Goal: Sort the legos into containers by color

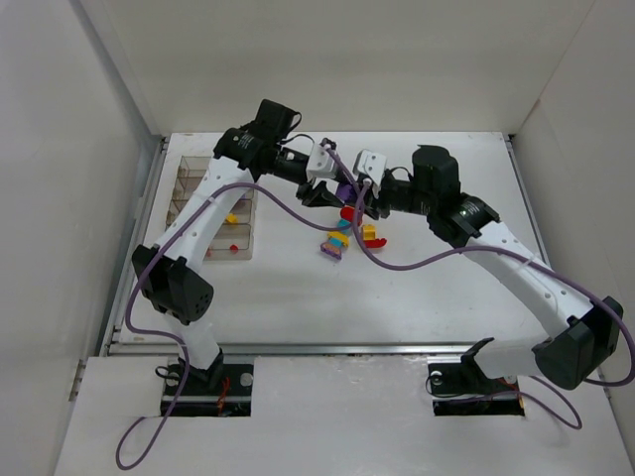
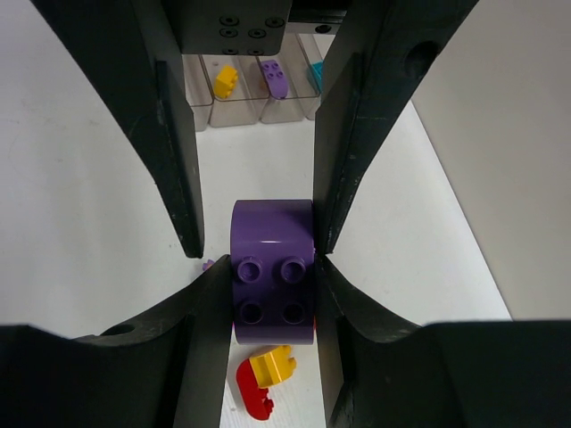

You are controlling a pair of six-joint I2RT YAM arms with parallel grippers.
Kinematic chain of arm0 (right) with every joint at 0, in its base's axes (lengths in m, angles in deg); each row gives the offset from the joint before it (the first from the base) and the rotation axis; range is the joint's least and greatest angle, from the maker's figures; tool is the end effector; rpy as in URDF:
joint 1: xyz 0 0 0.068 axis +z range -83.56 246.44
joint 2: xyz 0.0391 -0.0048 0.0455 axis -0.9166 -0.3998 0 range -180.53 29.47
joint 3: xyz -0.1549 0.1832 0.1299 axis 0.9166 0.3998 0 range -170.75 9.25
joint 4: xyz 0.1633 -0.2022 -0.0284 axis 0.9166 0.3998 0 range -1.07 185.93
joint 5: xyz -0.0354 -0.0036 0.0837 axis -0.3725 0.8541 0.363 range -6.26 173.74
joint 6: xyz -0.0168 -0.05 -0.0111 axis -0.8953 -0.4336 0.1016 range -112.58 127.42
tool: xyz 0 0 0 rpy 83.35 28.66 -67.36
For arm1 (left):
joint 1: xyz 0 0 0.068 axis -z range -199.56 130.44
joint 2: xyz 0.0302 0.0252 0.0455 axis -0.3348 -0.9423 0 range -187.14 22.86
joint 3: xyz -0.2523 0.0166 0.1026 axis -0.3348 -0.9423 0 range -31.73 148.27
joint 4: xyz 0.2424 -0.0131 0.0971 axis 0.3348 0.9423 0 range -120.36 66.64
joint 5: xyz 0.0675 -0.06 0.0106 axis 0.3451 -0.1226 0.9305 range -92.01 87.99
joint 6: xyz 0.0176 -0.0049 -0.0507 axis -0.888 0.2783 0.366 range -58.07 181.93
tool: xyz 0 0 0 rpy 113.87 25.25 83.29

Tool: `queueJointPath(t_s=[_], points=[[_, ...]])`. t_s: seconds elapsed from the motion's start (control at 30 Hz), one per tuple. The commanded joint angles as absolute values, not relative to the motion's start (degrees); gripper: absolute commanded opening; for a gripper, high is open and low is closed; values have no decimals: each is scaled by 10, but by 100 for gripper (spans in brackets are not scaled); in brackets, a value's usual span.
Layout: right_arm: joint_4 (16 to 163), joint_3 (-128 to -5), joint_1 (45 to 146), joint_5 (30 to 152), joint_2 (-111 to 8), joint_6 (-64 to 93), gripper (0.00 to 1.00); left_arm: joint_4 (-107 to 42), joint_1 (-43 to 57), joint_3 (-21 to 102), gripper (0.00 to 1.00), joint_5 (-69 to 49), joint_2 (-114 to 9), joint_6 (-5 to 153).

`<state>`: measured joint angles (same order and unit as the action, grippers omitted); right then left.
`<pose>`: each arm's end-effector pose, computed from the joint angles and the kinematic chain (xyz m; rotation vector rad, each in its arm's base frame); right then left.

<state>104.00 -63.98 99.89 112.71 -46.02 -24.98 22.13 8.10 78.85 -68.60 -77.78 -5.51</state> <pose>0.2420 0.1807 0.3881 -1.2862 1.3464 0.4849 0.3078 -0.1983 0.4148 1.7356 0.8597 -0.8710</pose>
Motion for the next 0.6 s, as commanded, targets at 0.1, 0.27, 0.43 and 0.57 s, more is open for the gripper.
queueJointPath(t_s=[0.1, 0.27, 0.43, 0.57], points=[[1029, -667, 1003, 1147, -459, -259, 0, 227, 79, 780, 39, -702, -757, -44], [1029, -656, 1003, 1142, -454, -264, 0, 222, 79, 786, 30, -692, -757, -44], [1029, -656, 1003, 1152, -454, -264, 0, 207, 79, 786, 4, -692, -757, -17], [1029, -662, 1003, 1145, -461, -253, 50, 196, 79, 786, 0, -675, -757, 11]])
